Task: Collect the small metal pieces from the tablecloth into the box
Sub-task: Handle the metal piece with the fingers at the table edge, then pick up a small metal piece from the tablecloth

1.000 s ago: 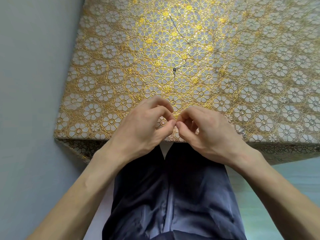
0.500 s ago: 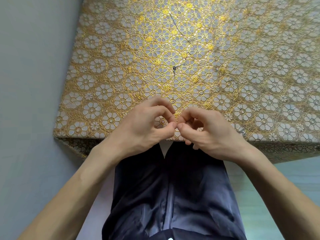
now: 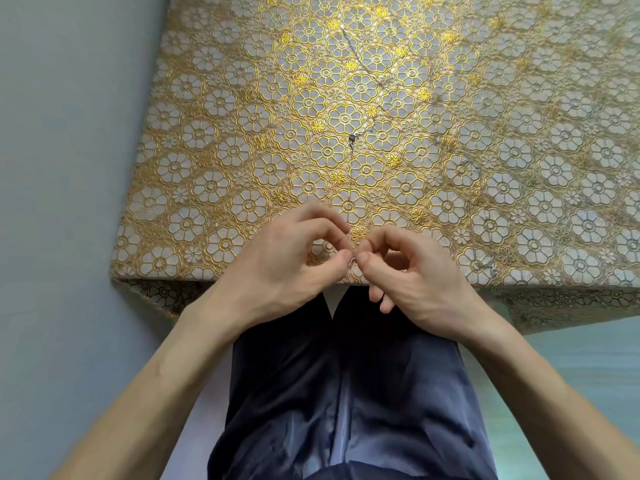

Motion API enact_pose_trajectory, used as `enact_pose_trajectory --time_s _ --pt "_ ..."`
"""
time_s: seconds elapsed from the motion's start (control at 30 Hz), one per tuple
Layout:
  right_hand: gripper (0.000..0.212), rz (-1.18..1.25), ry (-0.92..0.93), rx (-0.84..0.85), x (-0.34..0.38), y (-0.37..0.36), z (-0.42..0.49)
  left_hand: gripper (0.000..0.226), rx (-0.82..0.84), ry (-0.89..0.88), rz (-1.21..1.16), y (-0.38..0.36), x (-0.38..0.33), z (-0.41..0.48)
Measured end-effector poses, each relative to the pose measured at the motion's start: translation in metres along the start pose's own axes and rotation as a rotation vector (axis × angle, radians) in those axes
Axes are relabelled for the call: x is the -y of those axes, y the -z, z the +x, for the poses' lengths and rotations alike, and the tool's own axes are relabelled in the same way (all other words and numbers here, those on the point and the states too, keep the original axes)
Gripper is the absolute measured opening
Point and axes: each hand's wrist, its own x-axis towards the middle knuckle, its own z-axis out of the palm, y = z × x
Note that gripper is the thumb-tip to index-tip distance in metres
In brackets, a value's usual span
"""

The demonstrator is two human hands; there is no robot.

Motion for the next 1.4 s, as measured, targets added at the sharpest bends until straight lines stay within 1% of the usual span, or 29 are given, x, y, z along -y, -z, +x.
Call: enact_pose_trajectory --time_s 0.17,0.37,0.47,0.53,0.63,0.73,0.83,0.97,1.07,1.17,1.23,1.3,1.37,1.4 --pt "0.004 -0.155 0.131 -0.099 -0.005 -0.001 0.001 0.012 -0.045 0.055 -0.042 -0.005 -0.003 -0.007" --pt "0.003 -0.344 0.303 -0.158 -0.005 0.002 0.002 0.014 -0.068 0.072 -0.083 -0.007 -0.001 -0.009" --pt "0.011 -0.453 0.386 -0.145 -0.002 0.005 0.005 0.012 -0.09 0.079 -0.094 -0.005 -0.005 -0.008" --pt "0.014 -0.56 0.437 -0.152 0.001 0.006 0.008 0.015 -0.109 0.07 -0.085 -0.004 -0.006 -0.006" --pt "0.016 -0.657 0.476 -0.183 0.005 0.007 0.009 0.02 -0.153 0.057 -0.035 -0.003 -0.007 -0.004" --pt "0.019 -0.722 0.504 -0.195 0.009 0.008 0.008 0.016 -0.185 0.067 -0.039 -0.002 -0.009 -0.003" --pt "0.019 -0.781 0.526 -0.192 0.011 0.009 0.008 0.015 -0.166 0.072 -0.014 -0.001 -0.01 -0.001" --pt "0.02 -0.843 0.541 -0.2 0.014 0.01 0.007 0.022 -0.134 0.106 0.013 0.003 -0.012 0.001" --pt "0.021 -0.866 0.544 -0.189 0.016 0.011 0.007 0.027 -0.112 0.116 0.048 0.005 -0.015 0.003" --pt "0.023 -0.854 0.506 -0.125 0.014 0.013 0.009 0.023 -0.092 0.072 0.128 0.007 -0.017 0.005" --pt "0.022 -0.75 0.415 -0.052 0.014 0.016 0.011 0.02 -0.097 0.041 0.166 0.008 -0.017 0.007" --pt "0.02 -0.569 0.307 0.004 0.015 0.019 0.011 0.02 -0.128 0.017 0.186 0.008 -0.015 0.008" --pt "0.009 -0.408 0.236 0.051 0.016 0.021 0.01 0.022 -0.165 0.015 0.19 0.008 -0.009 0.007" --pt "0.008 -0.371 0.226 0.06 0.017 0.022 0.009 0.024 -0.176 0.034 0.163 0.009 -0.006 0.006"
